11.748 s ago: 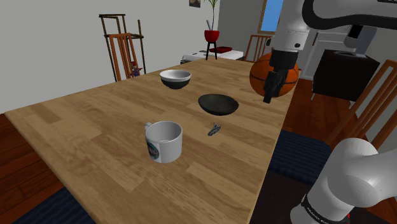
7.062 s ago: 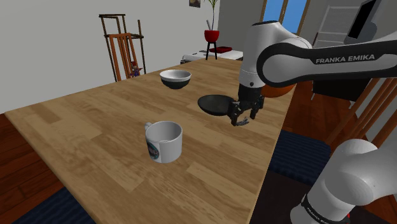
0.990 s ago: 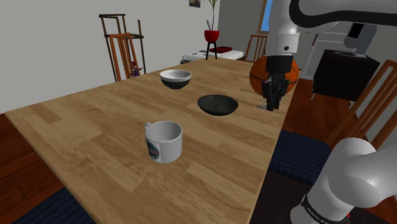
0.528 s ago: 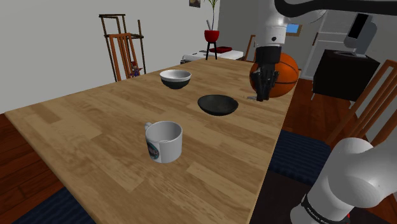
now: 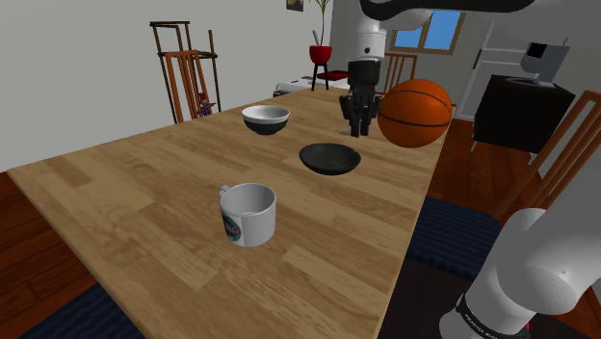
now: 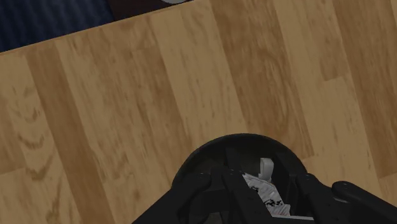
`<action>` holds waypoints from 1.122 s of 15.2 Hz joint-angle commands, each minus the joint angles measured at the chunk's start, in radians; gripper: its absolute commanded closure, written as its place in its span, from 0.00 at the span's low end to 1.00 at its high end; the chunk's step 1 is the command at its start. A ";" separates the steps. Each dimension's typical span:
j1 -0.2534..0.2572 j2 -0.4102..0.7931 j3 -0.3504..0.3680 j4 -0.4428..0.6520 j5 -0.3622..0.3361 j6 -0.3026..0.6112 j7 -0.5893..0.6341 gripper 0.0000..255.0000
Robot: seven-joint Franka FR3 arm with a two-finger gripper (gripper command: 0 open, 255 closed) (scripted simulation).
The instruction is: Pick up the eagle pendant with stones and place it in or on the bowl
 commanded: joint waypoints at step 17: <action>0.003 0.139 0.001 -0.021 0.002 0.159 -0.018 1.00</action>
